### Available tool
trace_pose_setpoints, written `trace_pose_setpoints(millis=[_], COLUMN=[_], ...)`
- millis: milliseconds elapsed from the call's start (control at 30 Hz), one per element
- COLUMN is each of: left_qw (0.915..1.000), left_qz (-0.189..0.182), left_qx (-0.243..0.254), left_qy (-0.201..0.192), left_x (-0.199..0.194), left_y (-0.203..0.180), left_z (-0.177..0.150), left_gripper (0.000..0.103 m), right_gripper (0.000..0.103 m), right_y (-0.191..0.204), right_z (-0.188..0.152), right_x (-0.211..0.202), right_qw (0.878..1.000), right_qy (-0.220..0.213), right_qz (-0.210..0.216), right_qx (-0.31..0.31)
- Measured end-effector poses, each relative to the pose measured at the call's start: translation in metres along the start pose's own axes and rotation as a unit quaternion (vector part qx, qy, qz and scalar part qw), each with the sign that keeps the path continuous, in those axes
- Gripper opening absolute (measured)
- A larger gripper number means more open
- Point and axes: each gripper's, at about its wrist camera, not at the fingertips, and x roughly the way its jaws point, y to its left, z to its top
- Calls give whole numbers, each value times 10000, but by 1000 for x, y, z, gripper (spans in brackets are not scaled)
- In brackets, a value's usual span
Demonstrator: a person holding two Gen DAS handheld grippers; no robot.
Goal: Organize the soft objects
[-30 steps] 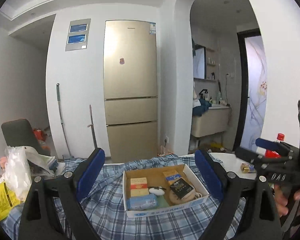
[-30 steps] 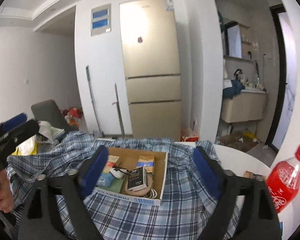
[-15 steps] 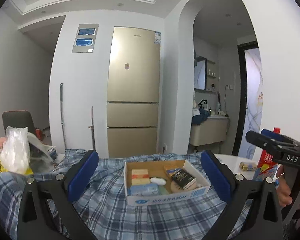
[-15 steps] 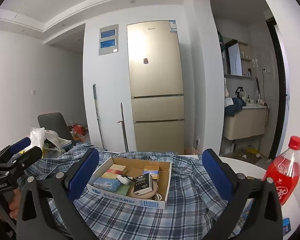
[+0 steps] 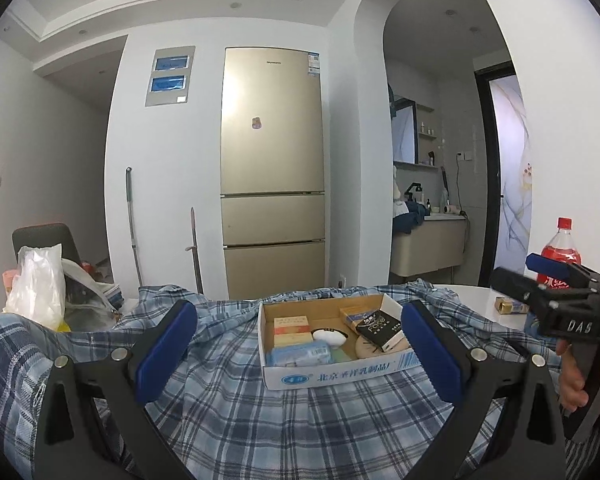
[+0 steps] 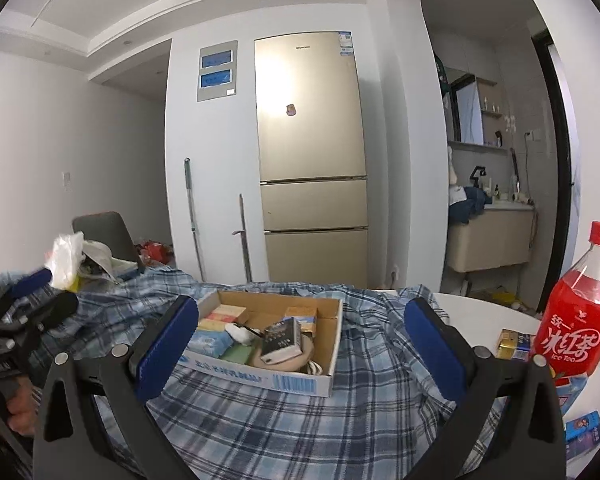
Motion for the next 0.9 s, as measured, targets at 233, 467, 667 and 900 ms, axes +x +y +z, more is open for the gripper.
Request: trace_pose_setpoints(millis=[233, 467, 667, 900], left_qw=[10000, 9999, 9999, 9997], left_qz=[8, 47, 83, 104], left_qx=[-42, -127, -129, -193], left_qy=[21, 3, 47, 98], left_x=[2, 1, 2, 5], left_y=[2, 5, 5, 6], left_z=[-1, -2, -2, -3], left_gripper=[103, 103, 103, 103], right_gripper=[103, 103, 103, 103], right_y=[14, 11, 8, 8], right_z=[-2, 0, 0, 0], right_x=[-9, -8, -7, -7], right_qw=[9992, 9995, 9997, 9997], right_qy=[-200, -191, -171, -162], right_qz=[-75, -67, -61, -52], right_qx=[-327, -259, -183, -152])
